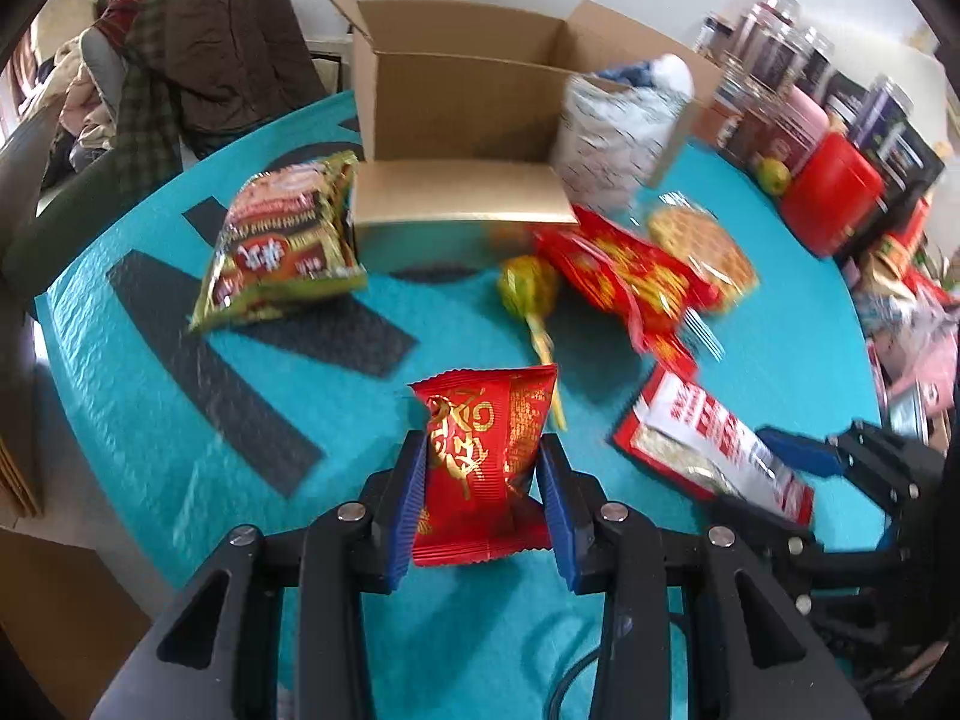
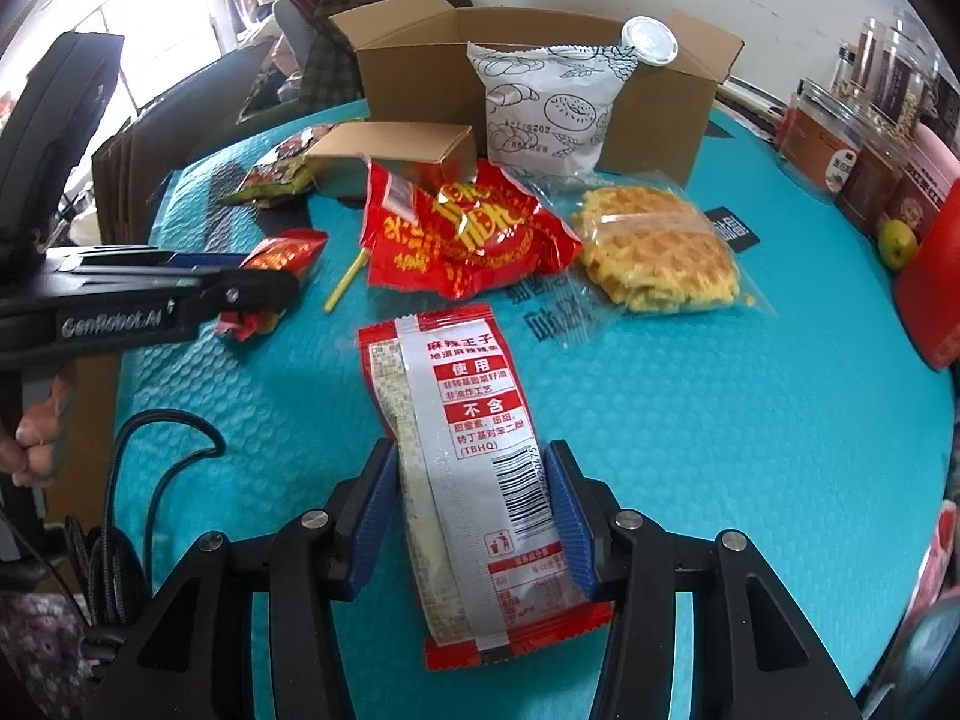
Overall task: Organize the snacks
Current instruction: 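Grasp the red candy packet with the left gripper while the right grasps the white-red packet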
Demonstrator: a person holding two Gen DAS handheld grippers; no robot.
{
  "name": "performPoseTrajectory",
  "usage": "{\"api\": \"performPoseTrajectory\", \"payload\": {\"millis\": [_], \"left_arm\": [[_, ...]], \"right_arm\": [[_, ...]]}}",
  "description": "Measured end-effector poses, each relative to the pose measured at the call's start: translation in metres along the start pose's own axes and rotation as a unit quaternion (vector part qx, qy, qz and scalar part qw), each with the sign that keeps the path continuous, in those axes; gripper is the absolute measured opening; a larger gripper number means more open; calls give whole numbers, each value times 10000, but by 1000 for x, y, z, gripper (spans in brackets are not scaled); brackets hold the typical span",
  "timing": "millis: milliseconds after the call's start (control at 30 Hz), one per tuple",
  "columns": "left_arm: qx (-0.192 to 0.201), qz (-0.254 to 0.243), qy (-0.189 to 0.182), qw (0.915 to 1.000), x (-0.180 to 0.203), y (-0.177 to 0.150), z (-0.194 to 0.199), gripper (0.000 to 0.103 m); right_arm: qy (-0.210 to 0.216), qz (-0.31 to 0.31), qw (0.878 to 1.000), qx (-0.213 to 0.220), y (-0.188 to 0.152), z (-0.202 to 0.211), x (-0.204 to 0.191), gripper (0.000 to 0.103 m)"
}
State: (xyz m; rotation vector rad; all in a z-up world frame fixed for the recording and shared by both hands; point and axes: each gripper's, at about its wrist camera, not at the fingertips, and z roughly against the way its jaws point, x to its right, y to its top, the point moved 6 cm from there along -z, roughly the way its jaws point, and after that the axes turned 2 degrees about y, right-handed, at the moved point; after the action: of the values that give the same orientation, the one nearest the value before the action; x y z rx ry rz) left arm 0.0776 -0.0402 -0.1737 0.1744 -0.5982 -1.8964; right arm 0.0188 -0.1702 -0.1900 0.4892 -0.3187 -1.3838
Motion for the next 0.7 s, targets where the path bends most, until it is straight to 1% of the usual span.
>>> {"api": "performPoseTrajectory", "payload": {"millis": [133,233,367,433,467,533,667,700], "left_arm": [[-50,-149,6,9999,9,-13,6,37],[-125,-142,-115,9998,14,-18,9,37],[-229,-141,-97,9996,17,-21,2,37],[-208,-138,-60,9997,19,-20,0,38],[-212,-193,-22,9996,20,-19,-1,38],[-213,-274,28,9994,21,-19,-1,39],[-210,-482,186,9984,28,-19,-4,40],[-208,-504,205,9983,29,-19,-4,40]], "right_arm": [[20,68,9999,-81,-9,5,-2,49],[77,96,9998,-160,-14,8,-5,49],[130,108,9995,-250,-18,7,-4,52],[58,125,9996,-257,-17,5,-3,61],[59,133,9995,-269,-17,3,-3,63],[78,206,9994,-264,-16,1,-5,71],[-30,348,9992,-212,-15,-1,-6,72],[-36,342,9992,-197,-15,-1,-6,70]]}}
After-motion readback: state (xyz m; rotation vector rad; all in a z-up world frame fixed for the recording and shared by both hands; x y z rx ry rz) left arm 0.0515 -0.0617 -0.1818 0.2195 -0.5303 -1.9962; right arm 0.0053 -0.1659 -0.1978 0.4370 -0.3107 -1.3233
